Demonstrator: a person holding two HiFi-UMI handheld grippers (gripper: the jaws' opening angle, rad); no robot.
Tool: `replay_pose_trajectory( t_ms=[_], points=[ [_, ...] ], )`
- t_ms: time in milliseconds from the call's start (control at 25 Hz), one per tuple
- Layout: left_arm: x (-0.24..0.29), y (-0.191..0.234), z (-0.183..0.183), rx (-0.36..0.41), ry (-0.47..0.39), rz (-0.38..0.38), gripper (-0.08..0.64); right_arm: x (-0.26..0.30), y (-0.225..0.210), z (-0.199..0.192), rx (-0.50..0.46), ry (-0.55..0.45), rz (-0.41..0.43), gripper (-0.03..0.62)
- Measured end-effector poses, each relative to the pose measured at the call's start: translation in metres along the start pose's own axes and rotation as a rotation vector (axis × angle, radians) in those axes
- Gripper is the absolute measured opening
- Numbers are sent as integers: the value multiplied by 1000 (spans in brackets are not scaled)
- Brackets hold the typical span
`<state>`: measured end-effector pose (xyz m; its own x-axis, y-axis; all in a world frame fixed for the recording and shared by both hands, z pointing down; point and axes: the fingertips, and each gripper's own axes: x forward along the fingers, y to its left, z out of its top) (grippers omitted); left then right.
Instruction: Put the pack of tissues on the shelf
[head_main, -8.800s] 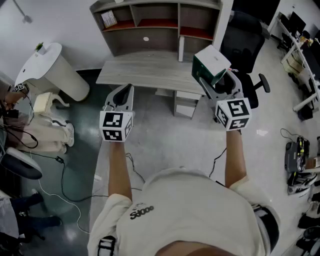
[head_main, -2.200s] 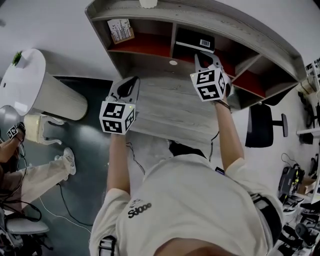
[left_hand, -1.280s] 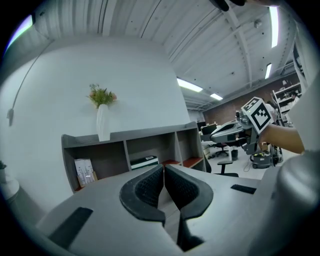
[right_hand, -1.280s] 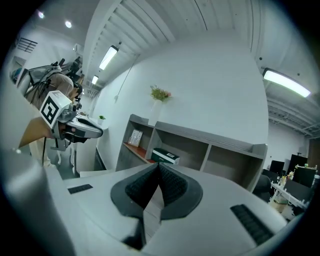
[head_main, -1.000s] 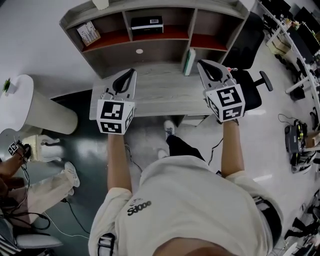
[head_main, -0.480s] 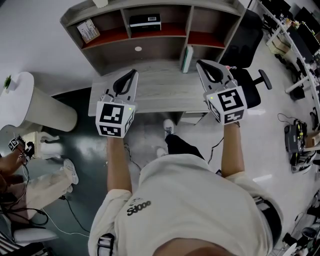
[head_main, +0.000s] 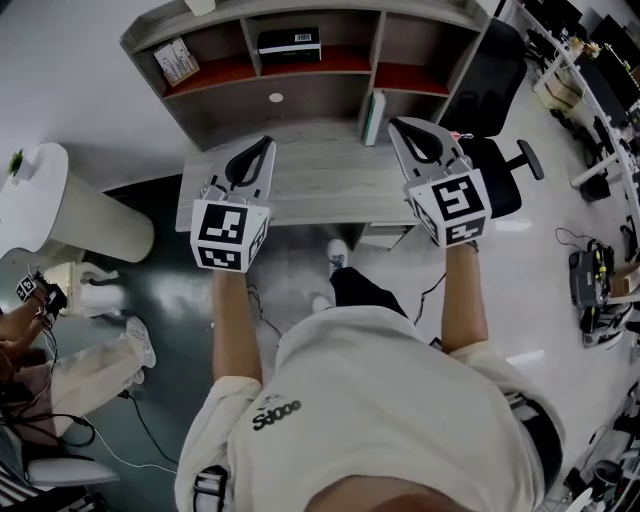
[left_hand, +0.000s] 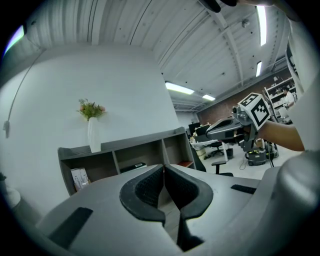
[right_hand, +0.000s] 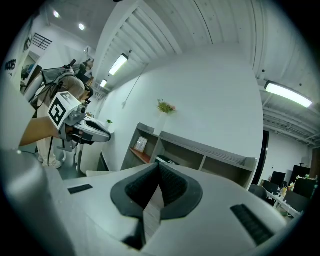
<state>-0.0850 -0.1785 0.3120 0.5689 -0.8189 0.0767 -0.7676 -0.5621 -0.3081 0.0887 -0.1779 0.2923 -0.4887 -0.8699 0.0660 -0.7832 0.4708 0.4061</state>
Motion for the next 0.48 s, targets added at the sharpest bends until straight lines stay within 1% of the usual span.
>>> replay_pose_trajectory(
  t_ms=[480],
  points=[
    [15, 2, -4, -7, 4, -12, 21, 5, -8, -10, 3, 19, -8, 6]
  ],
)
